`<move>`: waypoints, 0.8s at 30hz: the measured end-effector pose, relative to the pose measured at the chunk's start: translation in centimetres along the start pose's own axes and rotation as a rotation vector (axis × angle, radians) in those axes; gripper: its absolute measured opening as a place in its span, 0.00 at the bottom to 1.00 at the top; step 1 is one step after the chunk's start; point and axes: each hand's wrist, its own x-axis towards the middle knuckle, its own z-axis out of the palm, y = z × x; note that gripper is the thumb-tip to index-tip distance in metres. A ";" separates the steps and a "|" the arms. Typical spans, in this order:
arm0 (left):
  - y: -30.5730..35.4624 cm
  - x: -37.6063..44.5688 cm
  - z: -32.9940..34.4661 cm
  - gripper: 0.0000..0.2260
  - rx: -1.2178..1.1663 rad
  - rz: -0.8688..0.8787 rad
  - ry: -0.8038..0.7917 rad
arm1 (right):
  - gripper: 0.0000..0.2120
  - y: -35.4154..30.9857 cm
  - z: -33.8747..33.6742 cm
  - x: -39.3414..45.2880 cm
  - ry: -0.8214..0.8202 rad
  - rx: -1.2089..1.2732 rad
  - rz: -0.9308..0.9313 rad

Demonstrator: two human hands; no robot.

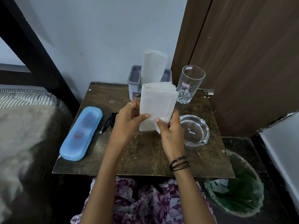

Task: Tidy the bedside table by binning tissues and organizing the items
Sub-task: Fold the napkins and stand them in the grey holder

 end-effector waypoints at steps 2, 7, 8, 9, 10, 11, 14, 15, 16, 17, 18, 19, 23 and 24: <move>-0.4 -0.1 0.0 0.16 0.231 -0.020 -0.056 | 0.16 0.3 0.0 0.0 -0.073 -0.085 0.012; -1.6 -0.2 0.3 0.15 0.447 -0.125 -0.118 | 0.18 0.8 -0.3 0.0 -0.097 -0.207 0.009; -1.9 -0.2 0.4 0.13 0.467 -0.128 -0.107 | 0.19 0.8 -0.2 -0.1 -0.116 -0.241 0.008; -2.1 -0.2 0.5 0.11 0.490 -0.133 -0.104 | 0.20 0.9 -0.2 -0.2 -0.141 -0.289 0.000; -2.4 -0.2 0.7 0.10 0.508 -0.138 -0.110 | 0.21 1.0 -0.1 -0.3 -0.160 -0.339 -0.017; -2.6 -0.3 0.8 0.09 0.521 -0.138 -0.115 | 0.21 1.1 -0.1 -0.4 -0.159 -0.373 -0.035; -2.1 -0.2 0.7 0.08 0.500 -0.088 -0.077 | 0.16 0.6 -0.3 -0.2 -0.092 -0.396 -0.050; -1.5 0.1 0.5 0.08 0.480 -0.050 -0.044 | 0.13 0.1 -0.5 0.2 -0.074 -0.404 -0.062; -0.8 0.5 0.3 0.08 0.457 -0.009 -0.004 | 0.11 -0.4 -0.7 0.7 -0.061 -0.410 -0.085; -0.1 1.0 0.1 0.08 0.436 0.024 0.034 | 0.10 -1.1 -0.8 1.4 -0.050 -0.409 -0.115; 0.6 1.8 -0.1 0.08 0.421 0.053 0.065 | 0.09 -1.7 -1.0 2.3 -0.038 -0.406 -0.149; 1.2 2.7 -0.3 0.06 0.420 0.080 0.085 | 0.09 -2.4 -1.1 3.3 -0.021 -0.404 -0.182; 2.6 7.1 -1.0 0.06 0.531 0.186 0.144 | 0.09 -4.7 -1.3 7.9 0.022 -0.414 -0.268; 2.7 8.1 -1.1 0.08 0.568 0.198 0.156 | 0.10 -5.0 -1.2 9.0 0.023 -0.430 -0.272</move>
